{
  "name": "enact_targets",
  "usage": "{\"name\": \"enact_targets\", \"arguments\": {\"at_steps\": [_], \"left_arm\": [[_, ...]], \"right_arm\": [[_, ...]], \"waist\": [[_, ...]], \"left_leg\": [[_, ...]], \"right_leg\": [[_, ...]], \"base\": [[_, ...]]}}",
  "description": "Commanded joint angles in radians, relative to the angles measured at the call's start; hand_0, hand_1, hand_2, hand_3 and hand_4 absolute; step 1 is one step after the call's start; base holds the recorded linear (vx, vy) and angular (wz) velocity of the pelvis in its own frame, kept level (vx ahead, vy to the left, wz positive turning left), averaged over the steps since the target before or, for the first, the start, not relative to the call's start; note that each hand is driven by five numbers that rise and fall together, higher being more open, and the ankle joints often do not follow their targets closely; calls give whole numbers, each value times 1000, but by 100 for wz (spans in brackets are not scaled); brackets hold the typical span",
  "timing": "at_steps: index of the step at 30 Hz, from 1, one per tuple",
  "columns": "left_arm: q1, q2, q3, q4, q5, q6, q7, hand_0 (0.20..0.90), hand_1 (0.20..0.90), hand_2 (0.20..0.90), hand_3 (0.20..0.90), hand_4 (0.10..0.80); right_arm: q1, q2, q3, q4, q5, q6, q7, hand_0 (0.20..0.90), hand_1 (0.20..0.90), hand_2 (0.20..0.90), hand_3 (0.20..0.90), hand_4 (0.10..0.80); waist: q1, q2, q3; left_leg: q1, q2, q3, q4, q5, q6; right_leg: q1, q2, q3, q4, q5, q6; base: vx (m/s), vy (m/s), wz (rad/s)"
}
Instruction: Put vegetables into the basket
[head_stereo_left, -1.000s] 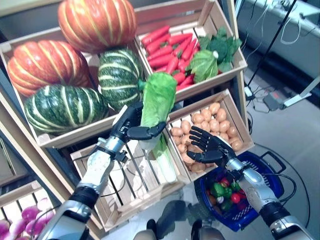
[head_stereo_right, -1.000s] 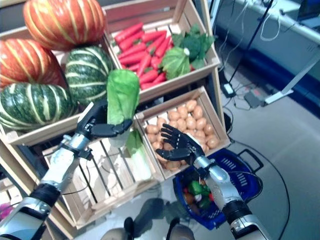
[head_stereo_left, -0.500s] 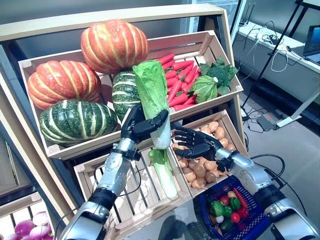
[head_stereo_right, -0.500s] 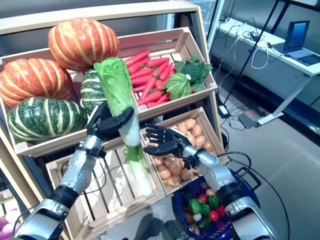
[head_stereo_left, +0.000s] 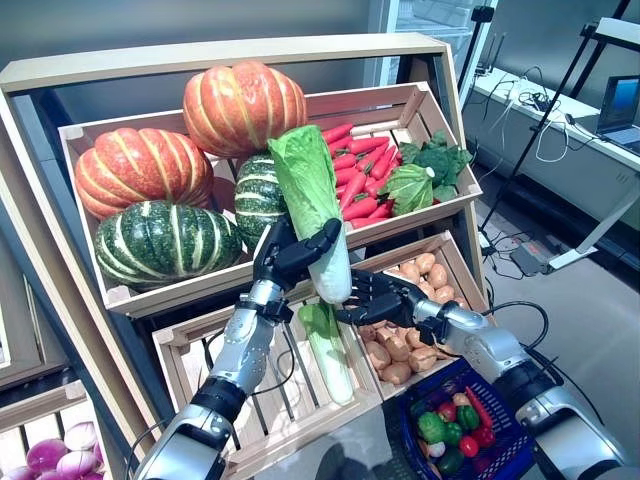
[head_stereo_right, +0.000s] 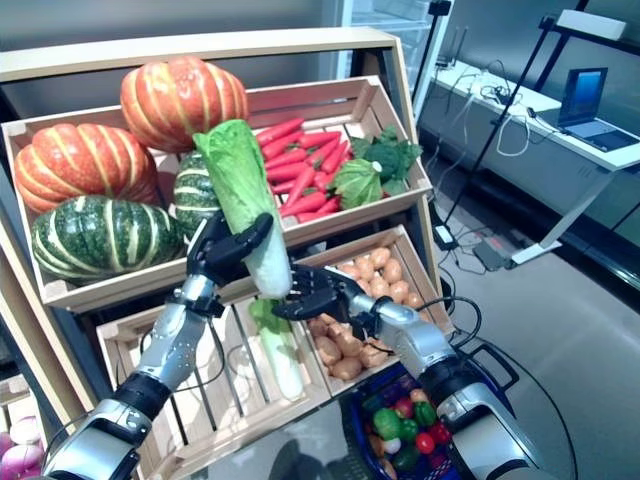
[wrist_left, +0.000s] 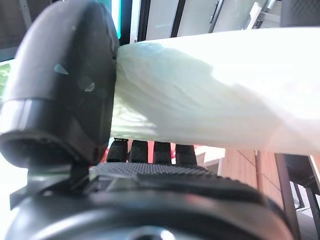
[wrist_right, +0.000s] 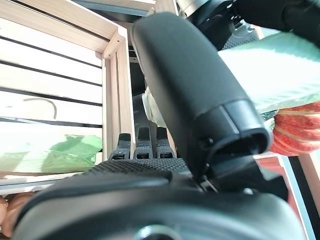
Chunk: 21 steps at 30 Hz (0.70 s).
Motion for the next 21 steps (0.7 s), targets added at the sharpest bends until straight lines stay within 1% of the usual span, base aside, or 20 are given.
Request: {"name": "enact_targets", "arguments": {"at_steps": [1,6,13,19,21], "left_arm": [[-138,-45,-51,50,-21,-71,-33,300,300,300,300,400],[-135,-67,-88,55,2,-61,-42,300,300,300,300,400],[-111,-82,-123,74,15,-60,-67,300,300,300,300,400],[-105,-89,-145,92,4,-59,-96,300,300,300,300,400],[-98,-93,-154,97,-4,-64,-105,300,300,300,300,400]], "right_arm": [[-159,65,-17,82,146,-45,-52,900,900,900,900,800],[-207,93,-30,114,202,-31,-98,900,900,900,900,800],[-270,102,-50,152,261,-9,-104,900,900,900,900,800],[-304,120,-78,191,362,5,-113,900,900,900,900,800],[-308,128,-83,199,359,10,-114,900,900,900,900,800]], "waist": [[20,-10,-110],[30,-9,-112],[41,-9,-117],[47,-9,-122],[47,-9,-125]], "left_leg": [[-20,-47,-13,-2,-114,24],[-10,-47,-21,-2,-121,25],[-2,-48,-25,-2,-126,26],[5,-49,-27,-2,-131,29],[4,-49,-27,-2,-131,30]], "right_leg": [[-7,13,-13,2,-60,-38],[4,12,-21,2,-63,-40],[11,10,-28,2,-66,-42],[16,7,-35,2,-68,-42],[15,6,-36,2,-67,-41]], "base": [[21,1,9],[18,7,7],[19,12,4],[24,20,8],[0,0,0]]}}
